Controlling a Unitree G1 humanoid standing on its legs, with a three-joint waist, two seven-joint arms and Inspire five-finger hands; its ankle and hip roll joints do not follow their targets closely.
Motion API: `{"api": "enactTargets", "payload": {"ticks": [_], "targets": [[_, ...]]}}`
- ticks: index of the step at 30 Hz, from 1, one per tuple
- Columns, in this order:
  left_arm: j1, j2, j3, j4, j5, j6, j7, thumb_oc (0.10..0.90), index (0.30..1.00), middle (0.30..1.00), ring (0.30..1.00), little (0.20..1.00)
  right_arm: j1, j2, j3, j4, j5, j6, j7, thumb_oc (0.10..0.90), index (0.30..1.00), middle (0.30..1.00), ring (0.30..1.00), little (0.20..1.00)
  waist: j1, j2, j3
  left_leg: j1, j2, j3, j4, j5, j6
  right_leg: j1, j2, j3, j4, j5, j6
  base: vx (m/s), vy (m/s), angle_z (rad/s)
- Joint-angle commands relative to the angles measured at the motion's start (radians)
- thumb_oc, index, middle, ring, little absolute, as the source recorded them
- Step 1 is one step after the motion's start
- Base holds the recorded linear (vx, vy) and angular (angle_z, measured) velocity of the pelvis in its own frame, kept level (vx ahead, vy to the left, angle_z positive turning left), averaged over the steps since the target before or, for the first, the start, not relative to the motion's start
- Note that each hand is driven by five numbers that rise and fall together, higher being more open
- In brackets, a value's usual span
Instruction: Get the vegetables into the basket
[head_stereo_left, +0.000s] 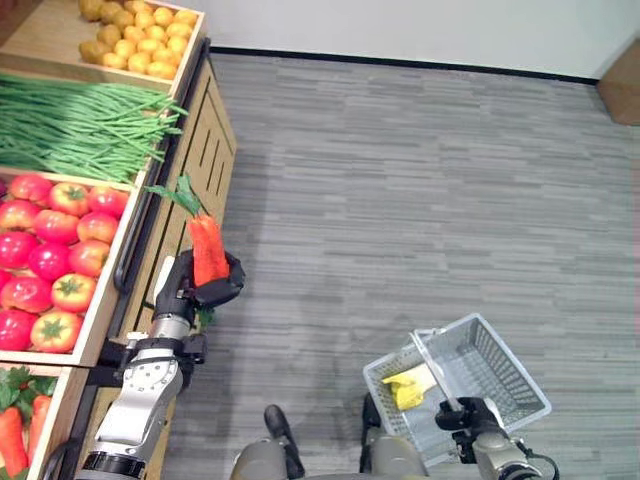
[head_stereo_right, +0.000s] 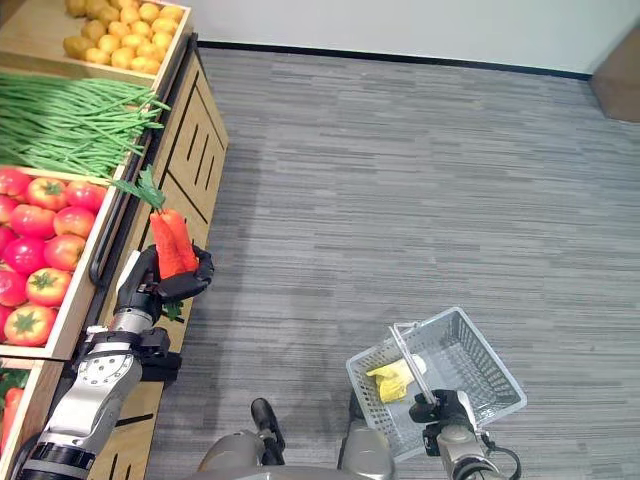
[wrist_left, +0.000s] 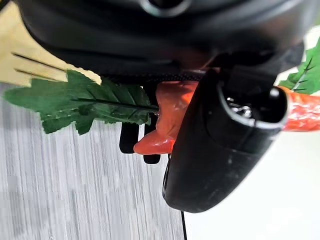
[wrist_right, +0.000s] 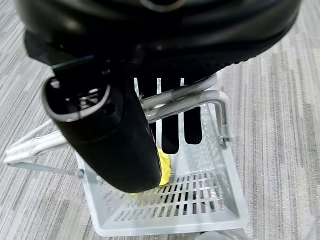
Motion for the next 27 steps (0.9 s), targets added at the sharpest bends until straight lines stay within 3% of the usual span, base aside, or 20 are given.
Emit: {"api": "enactTargets", "payload": {"ticks": [1, 10, 13, 19, 27], "targets": [[-0.048, 0.002, -0.027, -0.039, -0.002, -0.063, -0.026, 0.400, 0.300, 0.300, 0.300, 0.300, -0.017, -0.058, 0.017, -0.040, 0.010, -0.020, -0.016, 0.400, 0.300, 0.300, 0.300, 0.300, -0.004, 0.036, -0.072, -0.072, 0.034, -0.143, 0.030, 0.019, -0.029, 0.048, -0.024, -0.024, 0.068, -0.093, 0.060, 0.01, -0.059, 0.13], [-0.187, -0.030, -0.188, 0.236, 0.106, -0.013, -0.060, 0.400, 0.300, 0.300, 0.300, 0.300, -0.192, -0.118, 0.113, -0.172, -0.015, 0.003, -0.022, 0.400, 0.300, 0.300, 0.300, 0.300, -0.002, 0.071, -0.112, -0.024, 0.037, -0.166, -0.007, 0.046, -0.049, 0.090, -0.009, -0.038, 0.037, -0.100, 0.047, 0.02, -0.070, 0.12], [-0.260, -0.074, -0.233, 0.408, 0.205, 0.026, -0.045, 0.400, 0.300, 0.300, 0.300, 0.300, -0.271, -0.103, 0.170, -0.274, -0.014, 0.008, -0.034, 0.400, 0.300, 0.300, 0.300, 0.300, -0.002, 0.089, -0.132, -0.006, 0.043, -0.171, 0.006, 0.038, -0.053, 0.105, -0.004, -0.029, 0.040, -0.113, 0.038, 0.04, -0.069, 0.04], [-0.369, -0.121, -0.301, 0.608, 0.345, 0.067, 0.015, 0.400, 0.300, 0.300, 0.300, 0.300, -0.316, -0.048, 0.250, -0.463, -0.012, 0.007, -0.029, 0.400, 0.300, 0.300, 0.300, 0.300, -0.015, 0.117, -0.159, 0.017, 0.050, -0.165, 0.012, 0.042, -0.059, 0.119, 0.003, -0.018, 0.054, -0.127, 0.027, 0.01, -0.052, 0.01], [-0.454, -0.224, -0.367, 0.862, 0.395, 0.098, 0.043, 0.400, 0.300, 0.300, 0.300, 0.300, -0.327, -0.023, 0.354, -0.664, -0.028, -0.007, 0.017, 0.400, 0.300, 0.300, 0.300, 0.300, -0.051, 0.151, -0.175, 0.037, 0.052, -0.156, 0.009, 0.048, -0.066, 0.128, 0.003, -0.013, 0.070, -0.141, 0.018, 0.01, -0.027, 0.00]]}}
